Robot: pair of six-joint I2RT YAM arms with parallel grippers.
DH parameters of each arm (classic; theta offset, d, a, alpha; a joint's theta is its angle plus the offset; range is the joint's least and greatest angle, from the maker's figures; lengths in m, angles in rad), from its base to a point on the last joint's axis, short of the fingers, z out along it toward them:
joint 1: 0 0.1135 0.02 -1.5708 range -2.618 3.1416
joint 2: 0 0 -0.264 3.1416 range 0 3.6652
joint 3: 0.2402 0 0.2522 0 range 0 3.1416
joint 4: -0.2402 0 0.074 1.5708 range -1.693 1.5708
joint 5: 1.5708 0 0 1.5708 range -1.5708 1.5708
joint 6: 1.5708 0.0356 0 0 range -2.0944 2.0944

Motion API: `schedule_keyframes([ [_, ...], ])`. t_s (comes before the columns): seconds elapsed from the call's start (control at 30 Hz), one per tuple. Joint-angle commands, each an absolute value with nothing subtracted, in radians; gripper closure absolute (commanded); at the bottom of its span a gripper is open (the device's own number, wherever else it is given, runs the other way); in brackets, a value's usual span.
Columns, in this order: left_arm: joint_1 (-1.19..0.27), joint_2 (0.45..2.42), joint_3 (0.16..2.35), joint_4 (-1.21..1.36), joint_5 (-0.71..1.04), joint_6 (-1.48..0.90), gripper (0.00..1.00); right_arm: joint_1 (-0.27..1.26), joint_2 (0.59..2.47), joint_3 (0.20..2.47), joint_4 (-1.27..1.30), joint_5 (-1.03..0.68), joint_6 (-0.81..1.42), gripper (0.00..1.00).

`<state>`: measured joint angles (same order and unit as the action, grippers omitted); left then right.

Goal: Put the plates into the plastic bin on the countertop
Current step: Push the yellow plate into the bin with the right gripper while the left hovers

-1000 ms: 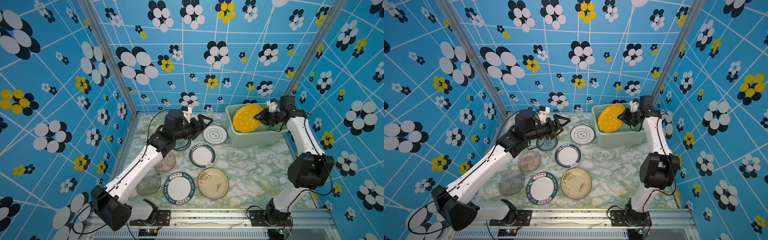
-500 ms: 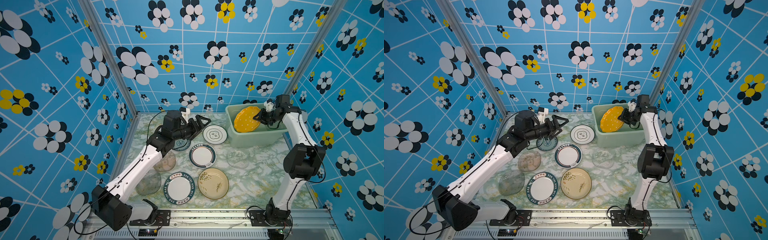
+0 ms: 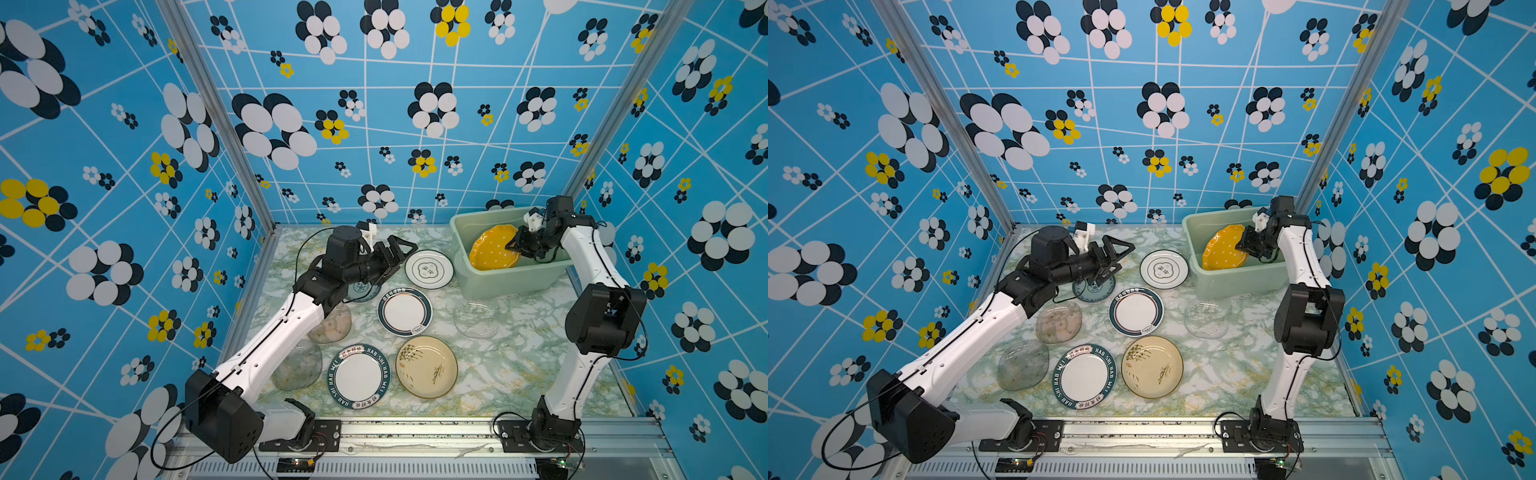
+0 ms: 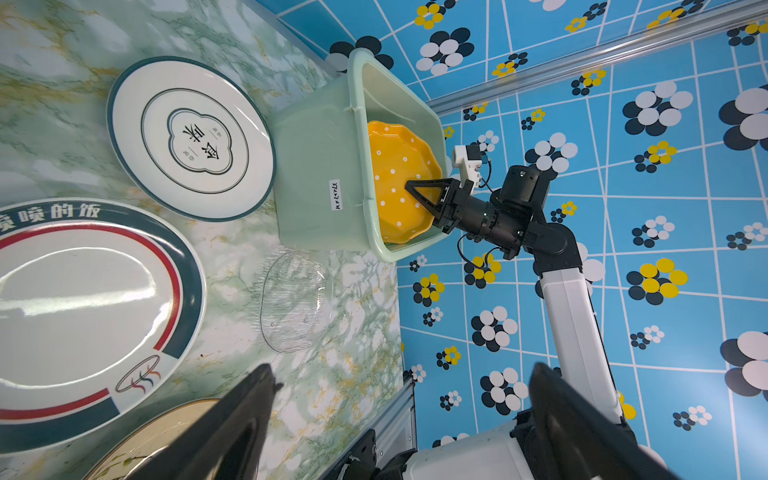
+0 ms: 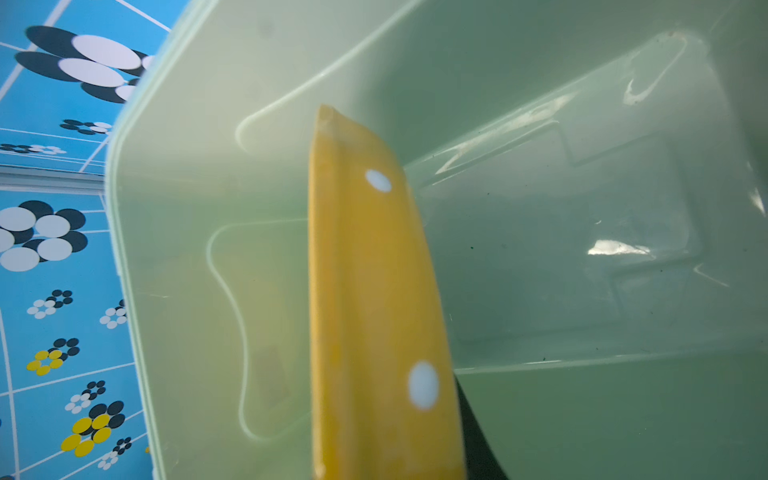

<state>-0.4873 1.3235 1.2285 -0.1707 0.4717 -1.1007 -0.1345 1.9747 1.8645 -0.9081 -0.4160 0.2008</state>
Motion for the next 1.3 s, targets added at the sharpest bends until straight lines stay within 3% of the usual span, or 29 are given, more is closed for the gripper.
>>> schedule_keyframes([
  [0.0, -0.477, 1.288, 1.208, -0.134, 0.488, -1.11, 0.03, -0.14, 1.879, 1.835, -0.901, -0.443, 0.196, 1.0],
  [0.57, -0.472, 1.239, 1.172, -0.158, 0.488, -1.115, 0.03, -0.13, 1.716, 1.565, -0.856, -0.39, 0.293, 1.0],
  [1.27, -0.584, 1.49, 1.374, -0.252, 0.483, -1.085, 0.03, -0.093, 1.901, 1.694, -0.843, -0.395, 0.105, 1.0],
])
